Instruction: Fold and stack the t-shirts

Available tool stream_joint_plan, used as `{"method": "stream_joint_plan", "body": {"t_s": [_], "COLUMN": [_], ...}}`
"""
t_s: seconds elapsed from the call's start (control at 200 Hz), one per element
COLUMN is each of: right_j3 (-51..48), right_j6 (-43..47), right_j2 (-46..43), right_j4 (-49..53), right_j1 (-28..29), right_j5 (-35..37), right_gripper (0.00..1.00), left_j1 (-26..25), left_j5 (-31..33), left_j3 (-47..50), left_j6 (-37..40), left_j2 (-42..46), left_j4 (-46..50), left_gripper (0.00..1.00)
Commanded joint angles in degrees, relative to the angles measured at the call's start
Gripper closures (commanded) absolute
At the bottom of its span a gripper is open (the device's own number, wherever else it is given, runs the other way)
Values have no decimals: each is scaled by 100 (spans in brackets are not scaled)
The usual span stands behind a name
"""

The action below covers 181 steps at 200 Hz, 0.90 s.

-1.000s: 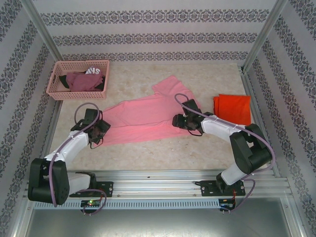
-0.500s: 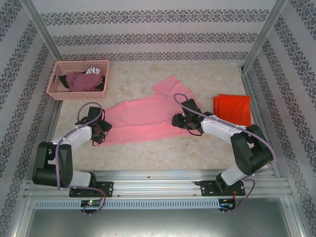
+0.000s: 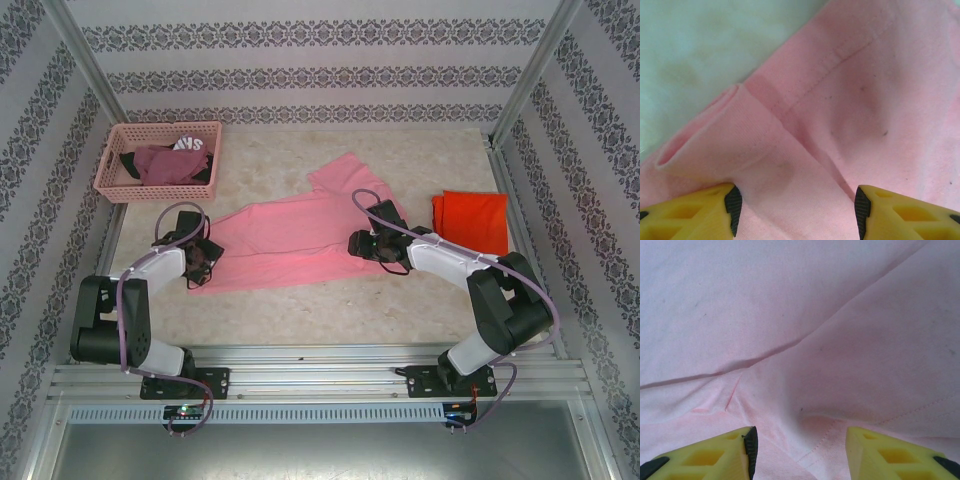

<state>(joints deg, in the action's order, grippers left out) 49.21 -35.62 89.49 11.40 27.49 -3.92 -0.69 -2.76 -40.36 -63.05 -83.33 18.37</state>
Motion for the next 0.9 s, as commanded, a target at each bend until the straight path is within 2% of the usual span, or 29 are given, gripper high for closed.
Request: {"method": "stream_joint_plan", "body": {"t_s": [0.0, 0.24, 0.575, 0.794, 0.899], "right_j3": [-57, 52, 177, 209, 283], "right_j6": [89, 96, 158, 161, 182], "right_j2": [-132, -108, -133, -52, 69], "right_j4": [108, 117, 239, 236, 206], "right_j1": [-28, -49, -50, -50, -50], "right_j5": [128, 94, 110, 187, 214], "right_gripper": [50, 50, 50, 50, 51], "left_j1": [69, 69, 113, 113, 113], "left_j5": [118, 269, 550, 651, 769], "left_j3": [-202, -561, -1110, -1160, -956], "left_j6": [172, 227, 453, 470, 506], "left_j2": [-54, -194, -990, -739, -374], "left_j4": [-140, -156, -276, -317, -282], "left_gripper": [38, 39, 39, 39, 36]}}
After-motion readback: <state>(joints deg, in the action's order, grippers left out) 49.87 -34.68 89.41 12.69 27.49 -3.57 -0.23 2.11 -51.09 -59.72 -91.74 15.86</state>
